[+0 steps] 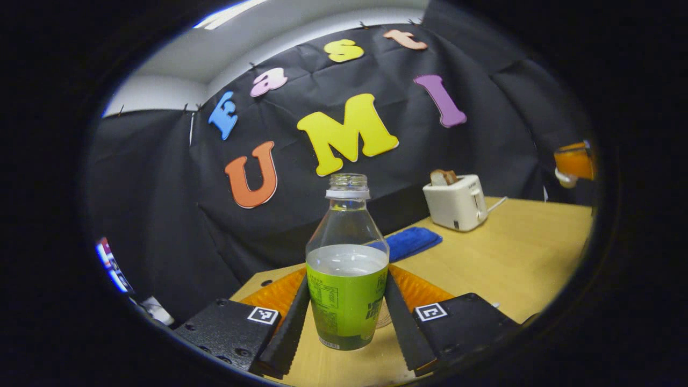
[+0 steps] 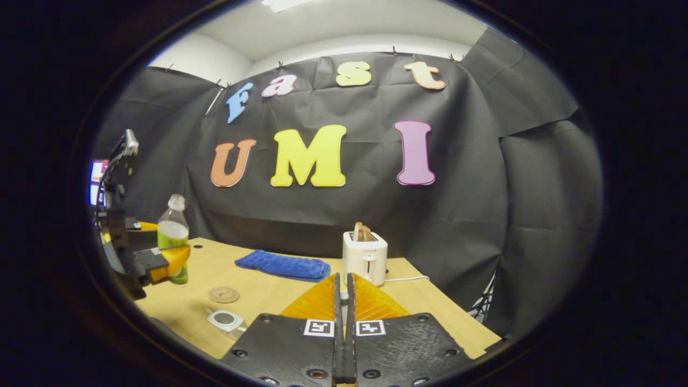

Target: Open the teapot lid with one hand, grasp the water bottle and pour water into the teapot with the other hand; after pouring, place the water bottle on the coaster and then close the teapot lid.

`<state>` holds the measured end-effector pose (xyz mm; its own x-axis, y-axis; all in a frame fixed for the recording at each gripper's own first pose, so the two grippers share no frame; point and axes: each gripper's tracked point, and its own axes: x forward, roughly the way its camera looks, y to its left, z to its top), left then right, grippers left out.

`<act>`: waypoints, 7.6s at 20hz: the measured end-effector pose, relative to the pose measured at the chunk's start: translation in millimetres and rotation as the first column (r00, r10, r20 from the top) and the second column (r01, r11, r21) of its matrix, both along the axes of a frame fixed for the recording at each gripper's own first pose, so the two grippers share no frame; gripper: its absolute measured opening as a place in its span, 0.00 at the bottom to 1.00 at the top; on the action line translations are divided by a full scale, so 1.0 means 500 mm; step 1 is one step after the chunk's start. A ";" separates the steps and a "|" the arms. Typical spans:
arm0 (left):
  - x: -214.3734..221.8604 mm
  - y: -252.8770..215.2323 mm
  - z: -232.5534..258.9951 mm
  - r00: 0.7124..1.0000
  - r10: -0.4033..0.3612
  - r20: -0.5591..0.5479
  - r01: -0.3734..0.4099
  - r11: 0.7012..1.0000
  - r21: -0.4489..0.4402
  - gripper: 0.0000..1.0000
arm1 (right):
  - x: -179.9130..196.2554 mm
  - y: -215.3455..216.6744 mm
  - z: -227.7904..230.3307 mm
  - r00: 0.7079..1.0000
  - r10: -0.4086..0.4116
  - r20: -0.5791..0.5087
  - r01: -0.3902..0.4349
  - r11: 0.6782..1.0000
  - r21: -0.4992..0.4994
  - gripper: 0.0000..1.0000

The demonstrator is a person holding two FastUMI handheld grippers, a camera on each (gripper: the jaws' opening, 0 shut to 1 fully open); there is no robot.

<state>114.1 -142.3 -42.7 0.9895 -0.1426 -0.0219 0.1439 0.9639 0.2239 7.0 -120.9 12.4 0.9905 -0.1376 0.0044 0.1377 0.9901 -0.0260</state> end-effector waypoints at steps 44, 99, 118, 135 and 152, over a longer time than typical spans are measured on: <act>-0.042 0.078 0.020 0.999 -0.021 0.046 0.032 0.969 -0.245 0.96 | 0.080 0.275 -0.104 0.938 0.346 -0.010 -0.339 0.924 0.178 0.00; -0.234 0.199 0.050 0.997 0.071 -0.040 -0.077 0.978 -0.195 0.97 | -0.117 0.126 0.018 0.995 0.096 -0.015 -0.095 0.995 0.031 0.96; -0.218 0.196 0.024 0.996 0.066 -0.059 -0.075 0.981 -0.179 0.97 | -0.111 0.139 0.008 0.994 0.106 -0.032 -0.107 0.993 -0.041 0.97; -0.213 0.158 0.004 0.996 0.055 -0.075 -0.067 0.984 -0.163 0.97 | -0.104 0.119 0.008 0.993 0.118 -0.030 -0.118 0.993 -0.001 0.95; -0.235 0.128 0.031 0.995 0.094 -0.023 -0.096 0.983 -0.156 0.97 | -0.103 0.092 0.036 0.988 0.157 0.002 -0.157 0.988 0.007 0.97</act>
<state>-3.6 -78.5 -27.0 0.9985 -0.0508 -0.0219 0.0522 0.9963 0.0679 -44.7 -75.0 30.5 0.9998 0.0201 0.0051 -0.0200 0.9996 -0.0191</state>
